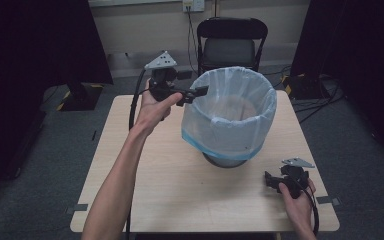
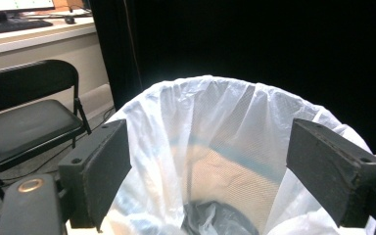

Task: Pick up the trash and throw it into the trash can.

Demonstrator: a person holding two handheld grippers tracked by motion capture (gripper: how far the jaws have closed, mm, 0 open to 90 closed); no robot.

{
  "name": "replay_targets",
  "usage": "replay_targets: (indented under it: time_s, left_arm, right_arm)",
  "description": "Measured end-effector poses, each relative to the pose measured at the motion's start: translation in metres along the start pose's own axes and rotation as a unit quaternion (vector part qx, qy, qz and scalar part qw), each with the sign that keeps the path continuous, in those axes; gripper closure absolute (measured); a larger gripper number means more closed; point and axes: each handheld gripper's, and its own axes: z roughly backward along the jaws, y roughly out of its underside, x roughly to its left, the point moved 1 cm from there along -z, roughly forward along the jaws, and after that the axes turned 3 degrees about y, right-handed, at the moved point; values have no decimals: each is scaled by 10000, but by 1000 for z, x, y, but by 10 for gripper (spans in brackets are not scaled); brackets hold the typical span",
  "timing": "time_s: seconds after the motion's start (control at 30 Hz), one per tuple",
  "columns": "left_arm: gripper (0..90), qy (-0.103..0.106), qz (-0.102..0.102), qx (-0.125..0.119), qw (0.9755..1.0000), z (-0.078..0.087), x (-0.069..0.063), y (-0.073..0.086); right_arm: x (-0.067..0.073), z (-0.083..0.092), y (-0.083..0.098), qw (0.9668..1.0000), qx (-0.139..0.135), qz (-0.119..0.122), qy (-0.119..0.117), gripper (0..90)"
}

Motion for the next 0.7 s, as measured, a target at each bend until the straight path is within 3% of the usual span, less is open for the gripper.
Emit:
replay_targets:
  time_s: [0.1,0.13,0.23,0.3,0.33,0.47,0.7]
  left_arm:
    - [162,-76,-16,17,10000,8,0,1]
    - [162,-186,-61,88,9998,13,-1,1]
    - [166,-207,-73,67,9997,20,-2,0]
    - [169,-411,-77,99,9991,31,-2,2]
    - [172,-411,-77,99,9991,31,-2,2]
    - [172,-586,-24,211,9981,47,0,17]
    - [158,-698,-2,189,9974,62,4,34]
  right_arm:
    - [0,0,0,10000,-1,-2,0,98]
    - [0,0,0,10000,-1,-2,0,98]
    - [0,0,0,10000,0,1,0,98]
    - [0,0,0,10000,0,1,1,98]
    - [0,0,0,10000,0,1,1,98]
    - [0,0,0,10000,0,1,1,98]
    - [0,0,0,10000,0,2,1,98]
